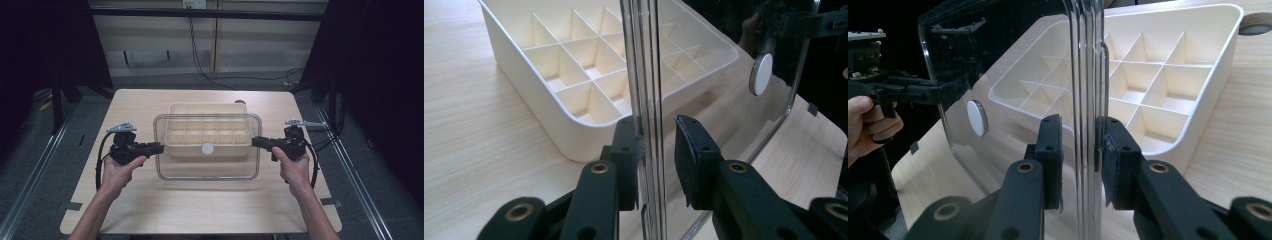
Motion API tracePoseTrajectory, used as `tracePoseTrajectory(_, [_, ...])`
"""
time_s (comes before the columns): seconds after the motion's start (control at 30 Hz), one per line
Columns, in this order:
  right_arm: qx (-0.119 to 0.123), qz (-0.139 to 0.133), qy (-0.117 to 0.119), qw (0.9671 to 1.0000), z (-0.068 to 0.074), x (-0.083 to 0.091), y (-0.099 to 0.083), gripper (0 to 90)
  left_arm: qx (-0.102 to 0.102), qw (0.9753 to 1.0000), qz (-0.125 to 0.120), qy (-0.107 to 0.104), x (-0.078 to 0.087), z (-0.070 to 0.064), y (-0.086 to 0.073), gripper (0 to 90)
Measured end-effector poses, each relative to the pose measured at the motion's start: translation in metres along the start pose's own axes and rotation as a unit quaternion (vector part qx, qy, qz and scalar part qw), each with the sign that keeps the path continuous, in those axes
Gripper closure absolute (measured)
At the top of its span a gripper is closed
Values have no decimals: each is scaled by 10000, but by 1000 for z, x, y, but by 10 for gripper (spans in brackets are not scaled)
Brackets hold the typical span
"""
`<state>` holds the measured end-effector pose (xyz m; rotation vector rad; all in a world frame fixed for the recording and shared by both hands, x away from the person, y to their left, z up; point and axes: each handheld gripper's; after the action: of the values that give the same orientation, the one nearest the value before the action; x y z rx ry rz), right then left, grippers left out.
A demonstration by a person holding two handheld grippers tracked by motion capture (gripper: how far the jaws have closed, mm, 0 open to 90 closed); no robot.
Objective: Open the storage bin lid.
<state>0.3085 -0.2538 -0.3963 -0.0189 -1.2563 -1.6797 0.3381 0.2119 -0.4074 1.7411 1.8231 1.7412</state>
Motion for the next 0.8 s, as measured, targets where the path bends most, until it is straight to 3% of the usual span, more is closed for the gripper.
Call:
tracePoseTrajectory(0.5, [19, -6, 1, 10000, 12, 9, -18, 734, -76, 9999, 107, -7, 7, -11, -14, 718])
tracePoseTrajectory(0.8, [-30, 116, 34, 9999, 19, 8, -35, 736, 90, 9999, 85, -86, 12, -14, -31, 717])
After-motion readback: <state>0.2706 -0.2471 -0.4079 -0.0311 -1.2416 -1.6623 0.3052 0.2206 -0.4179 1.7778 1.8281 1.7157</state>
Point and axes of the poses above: each handheld gripper's, and its own axes: x roughly backward along the jaws, y roughly out of its top, z roughly to its left, and after that the axes turned 6 degrees about z, right-handed
